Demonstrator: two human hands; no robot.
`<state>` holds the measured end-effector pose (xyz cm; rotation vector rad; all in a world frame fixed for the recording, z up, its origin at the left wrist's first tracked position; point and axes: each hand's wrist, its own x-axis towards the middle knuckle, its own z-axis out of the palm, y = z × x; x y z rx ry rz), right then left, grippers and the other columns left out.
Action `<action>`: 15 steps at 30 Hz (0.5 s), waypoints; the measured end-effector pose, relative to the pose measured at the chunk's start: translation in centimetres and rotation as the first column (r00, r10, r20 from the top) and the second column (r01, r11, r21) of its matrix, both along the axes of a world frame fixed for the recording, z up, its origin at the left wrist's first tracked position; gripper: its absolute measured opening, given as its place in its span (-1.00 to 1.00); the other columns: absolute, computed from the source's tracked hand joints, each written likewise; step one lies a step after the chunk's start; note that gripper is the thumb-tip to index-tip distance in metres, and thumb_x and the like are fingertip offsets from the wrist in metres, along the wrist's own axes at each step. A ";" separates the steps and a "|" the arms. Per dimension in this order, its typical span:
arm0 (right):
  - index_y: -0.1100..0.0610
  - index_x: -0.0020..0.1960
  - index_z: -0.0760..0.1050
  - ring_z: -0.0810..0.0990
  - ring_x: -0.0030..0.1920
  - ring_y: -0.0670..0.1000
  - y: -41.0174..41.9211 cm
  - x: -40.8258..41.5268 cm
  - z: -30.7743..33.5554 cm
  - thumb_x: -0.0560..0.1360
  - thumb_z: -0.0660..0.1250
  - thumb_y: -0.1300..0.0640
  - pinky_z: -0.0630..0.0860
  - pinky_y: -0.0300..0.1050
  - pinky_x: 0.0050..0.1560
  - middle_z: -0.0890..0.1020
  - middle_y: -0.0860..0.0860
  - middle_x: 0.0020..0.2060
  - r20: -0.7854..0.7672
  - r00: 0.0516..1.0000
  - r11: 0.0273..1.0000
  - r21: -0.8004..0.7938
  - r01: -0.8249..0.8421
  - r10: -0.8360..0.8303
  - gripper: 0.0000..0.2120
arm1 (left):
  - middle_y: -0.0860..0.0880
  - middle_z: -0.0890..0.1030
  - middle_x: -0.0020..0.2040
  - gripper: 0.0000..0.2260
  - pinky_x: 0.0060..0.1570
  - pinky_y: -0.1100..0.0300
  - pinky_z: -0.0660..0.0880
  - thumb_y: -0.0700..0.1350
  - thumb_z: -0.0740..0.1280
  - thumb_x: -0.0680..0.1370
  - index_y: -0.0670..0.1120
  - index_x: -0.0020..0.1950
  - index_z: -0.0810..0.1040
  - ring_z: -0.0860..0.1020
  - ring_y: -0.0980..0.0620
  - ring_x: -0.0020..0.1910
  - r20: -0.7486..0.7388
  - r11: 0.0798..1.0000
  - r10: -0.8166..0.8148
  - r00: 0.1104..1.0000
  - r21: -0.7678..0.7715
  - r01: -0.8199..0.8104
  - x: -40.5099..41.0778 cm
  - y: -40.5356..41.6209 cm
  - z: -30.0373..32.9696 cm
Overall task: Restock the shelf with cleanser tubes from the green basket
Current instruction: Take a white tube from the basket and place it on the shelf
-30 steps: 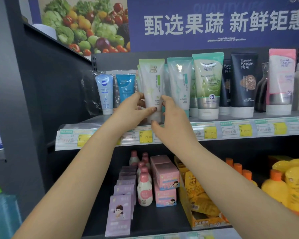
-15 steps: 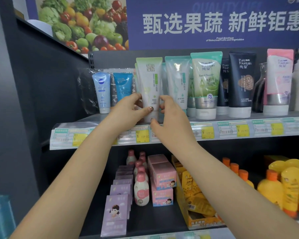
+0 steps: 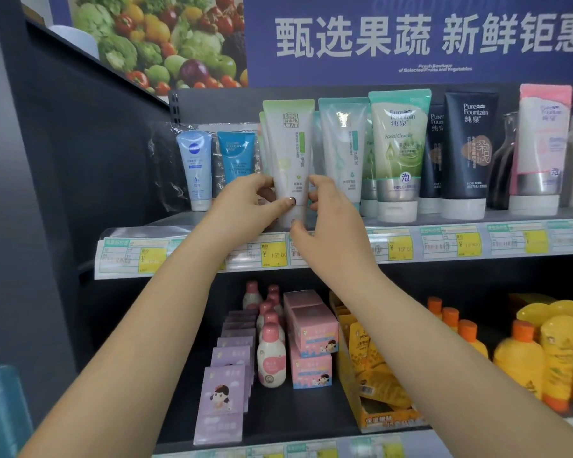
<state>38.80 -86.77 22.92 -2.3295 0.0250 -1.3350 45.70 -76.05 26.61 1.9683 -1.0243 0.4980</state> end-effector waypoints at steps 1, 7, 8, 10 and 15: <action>0.17 0.40 0.23 0.43 0.22 0.03 0.0 0.0 0.0 0.49 0.29 0.20 0.37 -0.13 0.23 0.47 0.06 0.21 0.000 1.000 1.000 0.000 -0.002 0.002 -0.49 | 0.01 0.61 -0.03 -0.76 0.01 0.06 0.53 -0.02 0.35 0.50 0.00 0.16 0.53 0.59 0.01 -0.06 0.014 1.000 0.014 1.000 -0.006 -0.014 0.1 -0.1 -0.1; 0.17 0.44 0.18 0.39 0.30 0.02 -0.2 -0.7 0.2 0.49 0.29 0.20 0.30 -0.17 0.25 0.43 0.07 0.30 -0.046 0.998 0.999 -0.033 -0.035 0.033 -0.44 | 0.05 0.47 0.09 -0.51 -0.13 0.37 0.42 -0.01 0.35 0.50 -0.08 0.38 0.31 0.50 0.11 0.01 0.091 0.978 0.055 0.994 -0.204 -0.036 0.0 -0.6 -1.0; 0.17 0.44 0.17 0.38 0.31 0.02 -0.3 -0.8 0.3 0.49 0.29 0.19 0.29 -0.19 0.25 0.43 0.07 0.31 -0.046 0.998 0.998 -0.049 -0.034 0.032 -0.43 | 0.06 0.43 0.12 -0.49 -0.06 0.42 0.39 -0.06 0.34 0.51 -0.09 0.41 0.27 0.47 0.12 0.05 0.133 0.962 0.051 0.990 -0.271 -0.013 -0.1 -0.6 -1.4; 0.17 0.45 0.16 0.36 0.33 0.01 -0.3 -1.3 0.2 0.50 0.28 0.20 0.24 -0.28 0.24 0.40 0.07 0.34 -0.033 0.999 0.995 -0.095 -0.021 0.018 -0.43 | 0.03 0.39 0.21 -0.46 0.16 0.38 0.32 -0.14 0.31 0.51 -0.14 0.46 0.21 0.38 0.13 0.19 0.284 0.945 0.099 0.954 -0.327 0.000 -0.4 -0.6 -2.4; 0.25 0.41 0.26 0.40 0.32 0.11 -0.5 -2.9 -3.1 0.43 0.30 0.28 0.20 -0.25 0.29 0.43 0.17 0.33 0.105 0.994 0.960 -0.272 0.068 -0.041 -0.44 | -0.20 0.29 0.42 -0.45 0.42 0.04 0.14 -0.12 0.19 0.48 -0.18 0.45 0.17 0.19 -0.08 0.42 0.503 0.957 0.215 0.837 -0.281 -0.076 -2.0 -0.8 -7.0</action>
